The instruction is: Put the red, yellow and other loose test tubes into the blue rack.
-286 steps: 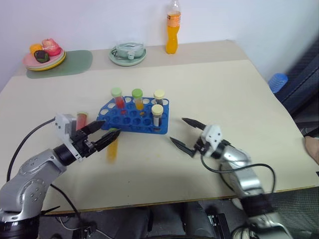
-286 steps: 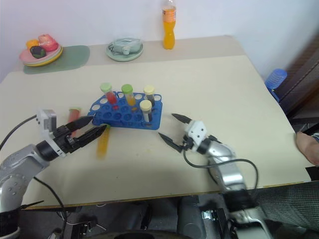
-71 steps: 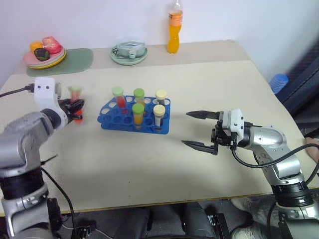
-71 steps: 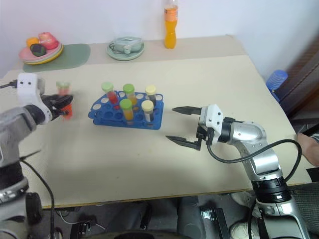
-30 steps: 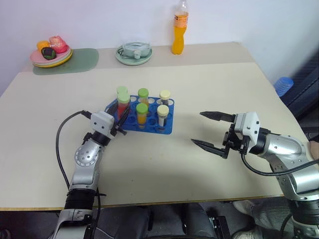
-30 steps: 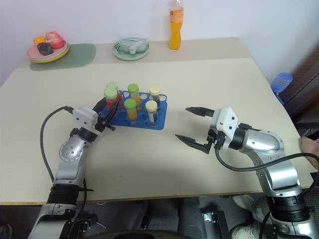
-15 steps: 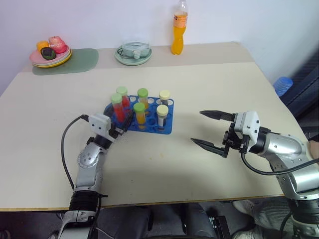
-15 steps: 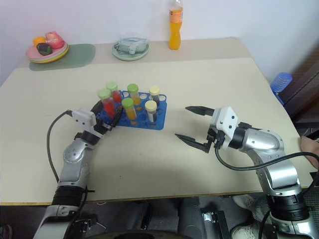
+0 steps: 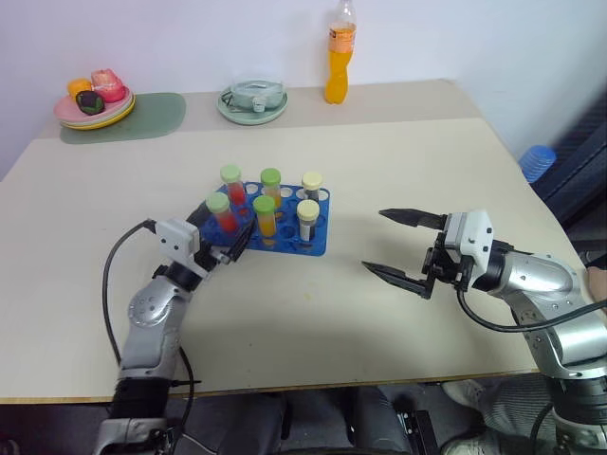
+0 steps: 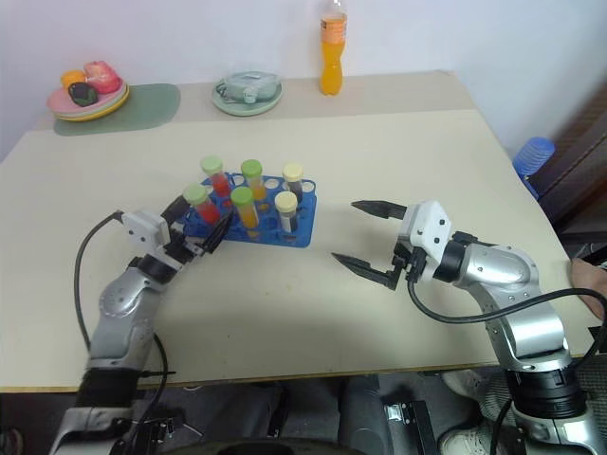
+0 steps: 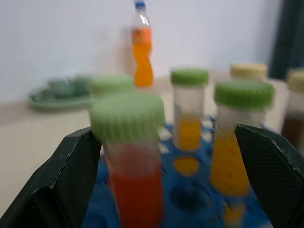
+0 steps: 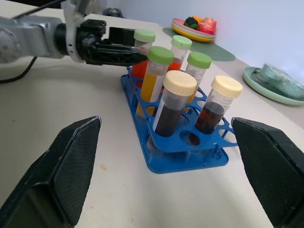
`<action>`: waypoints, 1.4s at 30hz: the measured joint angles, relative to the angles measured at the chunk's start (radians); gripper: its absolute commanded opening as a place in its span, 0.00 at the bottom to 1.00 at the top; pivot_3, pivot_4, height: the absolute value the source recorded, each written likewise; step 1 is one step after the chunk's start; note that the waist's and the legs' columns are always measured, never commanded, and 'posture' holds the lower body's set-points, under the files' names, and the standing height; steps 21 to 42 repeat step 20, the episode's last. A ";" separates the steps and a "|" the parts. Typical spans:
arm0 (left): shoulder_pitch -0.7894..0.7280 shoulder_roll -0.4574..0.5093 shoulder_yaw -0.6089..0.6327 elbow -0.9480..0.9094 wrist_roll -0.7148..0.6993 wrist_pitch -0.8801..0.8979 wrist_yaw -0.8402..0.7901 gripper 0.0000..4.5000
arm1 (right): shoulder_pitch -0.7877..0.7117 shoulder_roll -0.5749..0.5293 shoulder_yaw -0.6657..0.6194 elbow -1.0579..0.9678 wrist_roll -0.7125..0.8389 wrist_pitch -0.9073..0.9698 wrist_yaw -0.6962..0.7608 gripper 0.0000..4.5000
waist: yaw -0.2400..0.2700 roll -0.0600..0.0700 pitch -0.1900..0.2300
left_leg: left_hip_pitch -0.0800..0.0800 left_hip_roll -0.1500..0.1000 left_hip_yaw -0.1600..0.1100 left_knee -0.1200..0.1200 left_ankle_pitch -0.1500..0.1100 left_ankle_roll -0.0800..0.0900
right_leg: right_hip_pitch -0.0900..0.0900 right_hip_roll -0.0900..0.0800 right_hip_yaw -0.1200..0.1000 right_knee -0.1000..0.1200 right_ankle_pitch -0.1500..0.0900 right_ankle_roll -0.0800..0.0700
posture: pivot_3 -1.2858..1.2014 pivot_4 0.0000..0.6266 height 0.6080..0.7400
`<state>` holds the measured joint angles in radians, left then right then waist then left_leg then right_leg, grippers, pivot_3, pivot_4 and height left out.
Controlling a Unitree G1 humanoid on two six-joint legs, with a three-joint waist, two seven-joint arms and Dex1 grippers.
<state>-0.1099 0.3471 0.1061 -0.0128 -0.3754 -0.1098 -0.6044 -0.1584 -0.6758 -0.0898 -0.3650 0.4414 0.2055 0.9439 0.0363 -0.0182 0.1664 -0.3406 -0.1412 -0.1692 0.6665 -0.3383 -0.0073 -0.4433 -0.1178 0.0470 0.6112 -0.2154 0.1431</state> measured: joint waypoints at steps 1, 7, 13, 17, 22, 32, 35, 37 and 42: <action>0.029 0.031 0.001 -0.029 -0.011 0.033 -0.016 1.00 | 0.013 0.005 0.000 -0.001 -0.009 0.010 -0.025 1.00 | 0.001 0.000 0.000 | 0.000 0.000 0.000 0.000 0.000 0.000 | 0.000 0.000 0.000 0.000 0.000 0.000 | 0.52 0.24 1.00; 0.129 0.174 0.072 -0.143 -0.070 0.095 -0.109 1.00 | 0.105 0.061 -0.039 -0.028 -0.047 0.101 -0.219 1.00 | 0.005 0.001 0.000 | 0.000 0.000 0.000 0.000 0.000 0.000 | 0.000 0.000 0.000 0.000 0.000 0.000 | 0.52 0.24 1.00; 0.157 0.271 0.168 -0.169 -0.150 0.183 -0.172 1.00 | 0.217 0.072 -0.120 -0.077 -0.025 0.152 -0.294 1.00 | 0.003 0.001 0.000 | 0.000 0.000 0.000 0.000 0.000 0.000 | 0.001 0.000 0.000 0.000 0.000 0.000 | 0.52 0.24 1.00; 0.167 0.303 0.206 -0.162 -0.183 0.216 -0.219 1.00 | 0.271 0.078 -0.166 -0.088 -0.003 0.155 -0.311 1.00 | 0.003 0.001 0.000 | 0.000 0.000 0.000 -0.001 0.000 0.000 | 0.001 0.000 0.000 0.000 0.000 0.000 | 0.52 0.24 1.00; 0.174 0.306 0.218 -0.158 -0.192 0.234 -0.245 1.00 | 0.289 0.079 -0.178 -0.088 0.003 0.152 -0.311 1.00 | 0.003 0.001 0.000 | 0.001 0.000 0.000 -0.001 0.000 0.000 | 0.001 0.000 0.000 0.000 0.000 0.000 | 0.52 0.24 1.00; 0.174 0.306 0.218 -0.158 -0.192 0.234 -0.245 1.00 | 0.289 0.079 -0.178 -0.088 0.003 0.152 -0.311 1.00 | 0.003 0.001 0.000 | 0.001 0.000 0.000 -0.001 0.000 0.000 | 0.001 0.000 0.000 0.000 0.000 0.000 | 0.52 0.24 1.00; 0.174 0.306 0.218 -0.158 -0.192 0.234 -0.245 1.00 | 0.289 0.079 -0.178 -0.088 0.003 0.152 -0.311 1.00 | 0.003 0.001 0.000 | 0.001 0.000 0.000 -0.001 0.000 0.000 | 0.001 0.000 0.000 0.000 0.000 0.000 | 0.52 0.24 1.00; 0.174 0.306 0.218 -0.158 -0.192 0.234 -0.245 1.00 | 0.289 0.079 -0.178 -0.088 0.003 0.152 -0.311 1.00 | 0.003 0.001 0.000 | 0.001 0.000 0.000 -0.001 0.000 0.000 | 0.001 0.000 0.000 0.000 0.000 0.000 | 0.52 0.24 1.00; 0.174 0.306 0.218 -0.158 -0.192 0.234 -0.245 1.00 | 0.289 0.079 -0.178 -0.088 0.003 0.152 -0.311 1.00 | 0.003 0.001 0.000 | 0.001 0.000 0.000 -0.001 0.000 0.000 | 0.001 0.000 0.000 0.000 0.000 0.000 | 0.52 0.24 1.00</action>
